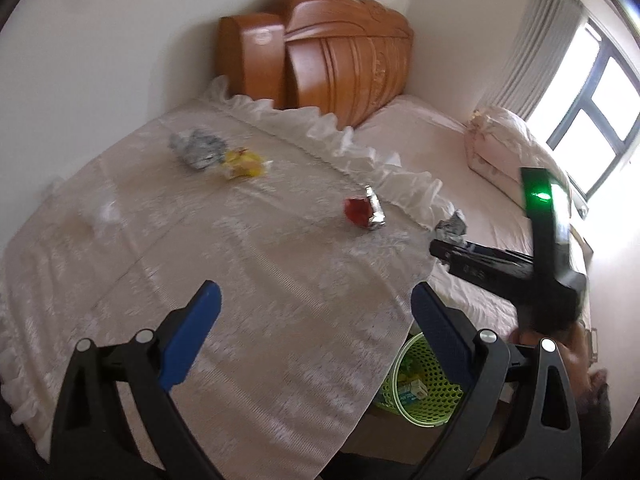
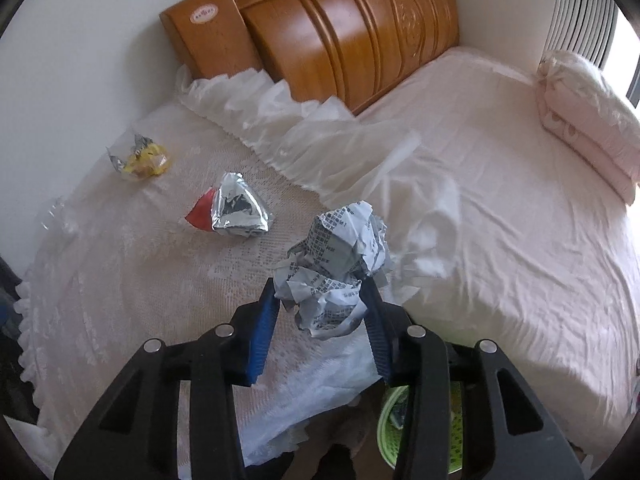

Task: Collect trash
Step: 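Grasp the crumpled white paper with the right tool while the left tool grasps the red-and-silver bag, then carry both items to the wastebasket and open both tools to drop them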

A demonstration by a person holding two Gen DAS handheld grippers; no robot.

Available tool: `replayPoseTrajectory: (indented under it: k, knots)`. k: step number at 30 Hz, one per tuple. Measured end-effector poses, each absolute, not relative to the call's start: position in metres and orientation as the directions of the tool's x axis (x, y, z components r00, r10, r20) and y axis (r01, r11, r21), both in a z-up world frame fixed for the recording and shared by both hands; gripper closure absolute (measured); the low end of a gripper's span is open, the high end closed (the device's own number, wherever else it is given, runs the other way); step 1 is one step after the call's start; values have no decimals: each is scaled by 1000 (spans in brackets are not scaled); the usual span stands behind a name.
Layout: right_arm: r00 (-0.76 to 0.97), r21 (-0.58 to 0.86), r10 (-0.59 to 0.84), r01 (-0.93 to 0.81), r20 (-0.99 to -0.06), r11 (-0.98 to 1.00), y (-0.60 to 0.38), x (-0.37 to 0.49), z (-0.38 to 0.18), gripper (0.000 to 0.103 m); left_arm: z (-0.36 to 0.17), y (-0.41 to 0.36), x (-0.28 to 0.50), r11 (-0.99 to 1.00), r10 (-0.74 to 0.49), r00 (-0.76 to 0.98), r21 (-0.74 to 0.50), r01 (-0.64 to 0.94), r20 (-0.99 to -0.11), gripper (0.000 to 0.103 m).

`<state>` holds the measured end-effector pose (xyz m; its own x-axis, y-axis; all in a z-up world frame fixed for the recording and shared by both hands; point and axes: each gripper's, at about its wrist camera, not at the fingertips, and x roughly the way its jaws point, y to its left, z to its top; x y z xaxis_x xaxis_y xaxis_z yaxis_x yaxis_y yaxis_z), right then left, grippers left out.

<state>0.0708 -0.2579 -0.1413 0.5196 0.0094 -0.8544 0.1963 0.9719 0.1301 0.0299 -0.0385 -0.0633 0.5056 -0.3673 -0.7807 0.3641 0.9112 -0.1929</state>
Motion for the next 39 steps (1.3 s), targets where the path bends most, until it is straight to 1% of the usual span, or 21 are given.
replayPoseTrajectory:
  k: [4,6,10,13,14,16,20,22,23,25,31,34,39]
  knots:
    - [545,112,-11,192,-838,975,-265,46,-120,61,-74,-73,48,890,-384,477,-181,418,-790,11]
    - [554,108,-20,198,-833,974,-269,38,-112,61,-83,-93,61,875,-405,446,-197,443,-798,11]
    - [565,83,-56,218,-823,972,-277,19,-98,61,-102,-126,86,866,-412,413,-208,454,-812,12]
    - [565,93,-63,243,-823,966,-285,11,-94,60,-120,-147,108,869,-406,383,-221,442,-830,18]
    - [564,97,-62,246,-823,964,-287,9,-94,60,-130,-156,118,873,-398,364,-224,434,-842,18]
    - [555,106,-61,264,-830,959,-296,4,-96,60,-140,-163,127,880,-382,354,-219,421,-853,25]
    - [538,133,-47,291,-841,947,-312,-2,-103,60,-160,-172,144,900,-348,336,-212,382,-875,33]
    - [533,147,-40,303,-845,942,-317,-3,-106,60,-167,-174,150,909,-326,330,-198,366,-886,47]
    - [532,150,-38,304,-846,941,-318,-4,-107,60,-171,-175,152,912,-319,321,-196,360,-892,49]
    - [528,158,-29,305,-849,939,-321,-1,-110,60,-173,-176,154,917,-311,325,-192,351,-893,58]
    - [530,170,-7,284,-848,944,-320,6,-115,60,-172,-175,157,915,-315,328,-193,355,-891,65]
    - [535,175,-1,277,-845,945,-317,6,-114,60,-167,-170,153,911,-327,328,-204,358,-886,66]
    - [548,186,14,261,-836,947,-309,9,-110,60,-141,-145,130,901,-365,349,-234,364,-863,66]
